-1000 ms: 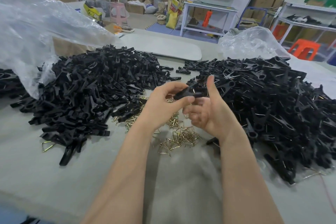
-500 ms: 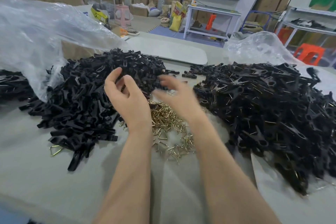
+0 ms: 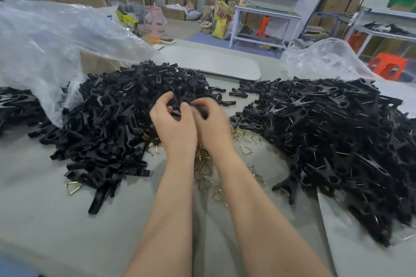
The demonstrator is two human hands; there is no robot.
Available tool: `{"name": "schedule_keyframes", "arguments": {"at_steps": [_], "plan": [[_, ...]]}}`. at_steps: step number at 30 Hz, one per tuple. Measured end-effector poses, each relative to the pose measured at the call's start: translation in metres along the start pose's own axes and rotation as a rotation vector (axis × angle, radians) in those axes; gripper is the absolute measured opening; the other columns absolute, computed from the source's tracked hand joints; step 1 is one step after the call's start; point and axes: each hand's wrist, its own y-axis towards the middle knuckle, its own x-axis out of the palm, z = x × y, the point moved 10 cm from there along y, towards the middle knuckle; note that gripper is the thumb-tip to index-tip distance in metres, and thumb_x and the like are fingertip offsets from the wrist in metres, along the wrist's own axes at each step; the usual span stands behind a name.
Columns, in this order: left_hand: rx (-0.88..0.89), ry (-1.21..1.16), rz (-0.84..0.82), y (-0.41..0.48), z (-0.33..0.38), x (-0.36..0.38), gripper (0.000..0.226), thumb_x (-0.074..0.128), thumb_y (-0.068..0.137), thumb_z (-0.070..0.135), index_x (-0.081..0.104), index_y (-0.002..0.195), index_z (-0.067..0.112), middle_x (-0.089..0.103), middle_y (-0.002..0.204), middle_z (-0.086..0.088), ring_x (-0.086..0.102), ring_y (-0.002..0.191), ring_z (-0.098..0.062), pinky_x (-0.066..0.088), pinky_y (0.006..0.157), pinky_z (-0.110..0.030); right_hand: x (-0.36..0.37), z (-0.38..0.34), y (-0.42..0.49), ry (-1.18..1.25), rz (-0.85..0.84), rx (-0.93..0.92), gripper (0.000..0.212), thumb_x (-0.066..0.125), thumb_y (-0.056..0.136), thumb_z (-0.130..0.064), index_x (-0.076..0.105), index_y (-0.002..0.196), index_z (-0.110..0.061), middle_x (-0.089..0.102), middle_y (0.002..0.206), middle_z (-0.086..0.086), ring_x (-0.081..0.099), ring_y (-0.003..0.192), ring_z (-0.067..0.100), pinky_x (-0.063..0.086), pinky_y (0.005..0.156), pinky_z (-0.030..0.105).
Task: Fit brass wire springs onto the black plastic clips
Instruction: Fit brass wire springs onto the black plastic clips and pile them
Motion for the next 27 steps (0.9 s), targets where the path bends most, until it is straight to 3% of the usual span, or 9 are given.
{"name": "schedule_keyframes", "arguments": {"at_steps": [3, 5, 7, 10, 13, 16, 18, 23, 27], "plan": [[-0.063, 0.072, -0.352, -0.010, -0.015, 0.041, 0.028, 0.058, 0.092, 0.017, 0.056, 0.121, 0.016, 0.061, 0.108, 0.003, 0.056, 0.088, 0.002, 0.042, 0.069, -0.003, -0.050, 0.019, 0.001, 0.275, 0.165, 0.126, 0.015, 0.057, 0.093, -0.019, 0.062, 0.105, -0.012, 0.065, 0.094, 0.002, 0.064, 0.090, 0.020, 0.049, 0.075, 0.022], [-0.054, 0.130, -0.585, -0.030, -0.018, 0.067, 0.029, 0.059, 0.092, 0.022, 0.057, 0.120, 0.017, 0.061, 0.097, 0.012, 0.060, 0.091, -0.002, 0.046, 0.070, -0.008, -0.070, 0.029, -0.004, 0.341, 0.191, 0.174, 0.016, 0.058, 0.094, -0.018, 0.063, 0.107, -0.011, 0.067, 0.095, 0.002, 0.064, 0.087, 0.017, 0.050, 0.075, 0.022], [-0.015, 0.190, -0.685, -0.044, -0.018, 0.081, 0.026, 0.062, 0.091, 0.024, 0.058, 0.116, 0.020, 0.061, 0.093, 0.016, 0.061, 0.091, -0.005, 0.048, 0.075, -0.014, -0.085, 0.040, -0.013, 0.374, 0.225, 0.205, 0.015, 0.059, 0.093, -0.016, 0.064, 0.106, -0.010, 0.068, 0.094, 0.003, 0.064, 0.084, 0.015, 0.052, 0.075, 0.023], [0.007, 0.254, -0.710, -0.050, -0.020, 0.087, 0.015, 0.064, 0.090, 0.027, 0.059, 0.101, 0.018, 0.066, 0.094, 0.005, 0.063, 0.090, -0.012, 0.050, 0.077, -0.022, -0.094, 0.055, -0.029, 0.409, 0.216, 0.266, 0.013, 0.060, 0.092, -0.016, 0.064, 0.104, -0.012, 0.069, 0.095, 0.004, 0.065, 0.083, 0.014, 0.053, 0.074, 0.025], [0.001, 0.332, -0.705, -0.052, -0.025, 0.086, 0.019, 0.067, 0.087, 0.027, 0.060, 0.098, 0.013, 0.067, 0.098, -0.001, 0.064, 0.092, -0.016, 0.052, 0.080, -0.031, -0.089, 0.062, -0.039, 0.403, 0.136, 0.321, 0.014, 0.059, 0.093, -0.014, 0.064, 0.105, -0.010, 0.069, 0.100, 0.007, 0.064, 0.083, 0.013, 0.053, 0.075, 0.026], [-0.007, 0.330, -0.657, -0.048, -0.025, 0.081, 0.016, 0.066, 0.088, 0.025, 0.061, 0.097, 0.013, 0.066, 0.096, 0.001, 0.061, 0.091, -0.013, 0.047, 0.076, -0.022, -0.087, 0.063, -0.040, 0.377, 0.104, 0.339, 0.014, 0.061, 0.091, -0.013, 0.065, 0.104, -0.007, 0.069, 0.101, 0.011, 0.063, 0.083, 0.014, 0.052, 0.077, 0.028], [-0.019, 0.312, -0.592, -0.042, -0.023, 0.074, 0.014, 0.066, 0.088, 0.022, 0.061, 0.099, 0.014, 0.065, 0.092, 0.003, 0.060, 0.090, -0.011, 0.042, 0.070, -0.016, -0.093, 0.062, -0.039, 0.231, 0.114, 0.310, 0.013, 0.063, 0.089, -0.015, 0.066, 0.101, -0.009, 0.069, 0.097, 0.007, 0.063, 0.087, 0.016, 0.052, 0.081, 0.029], [-0.111, 0.295, -0.646, -0.043, -0.030, 0.075, 0.014, 0.062, 0.090, 0.018, 0.060, 0.103, 0.014, 0.068, 0.101, -0.007, 0.063, 0.098, -0.022, 0.051, 0.091, -0.042, -0.098, 0.067, -0.040, -0.020, 0.067, 0.293, 0.010, 0.065, 0.088, -0.018, 0.066, 0.097, -0.017, 0.068, 0.100, 0.003, 0.063, 0.100, 0.017, 0.049, 0.094, 0.037], [-0.067, 0.202, -0.617, -0.040, -0.021, 0.072, 0.017, 0.052, 0.096, 0.019, 0.058, 0.112, 0.018, 0.070, 0.093, -0.001, 0.067, 0.090, -0.023, 0.054, 0.087, -0.045, -0.104, 0.065, -0.040, -0.106, 0.113, 0.259, 0.002, 0.060, 0.091, -0.024, 0.060, 0.093, -0.025, 0.069, 0.095, -0.005, 0.062, 0.094, 0.009, 0.048, 0.085, 0.026]]}}
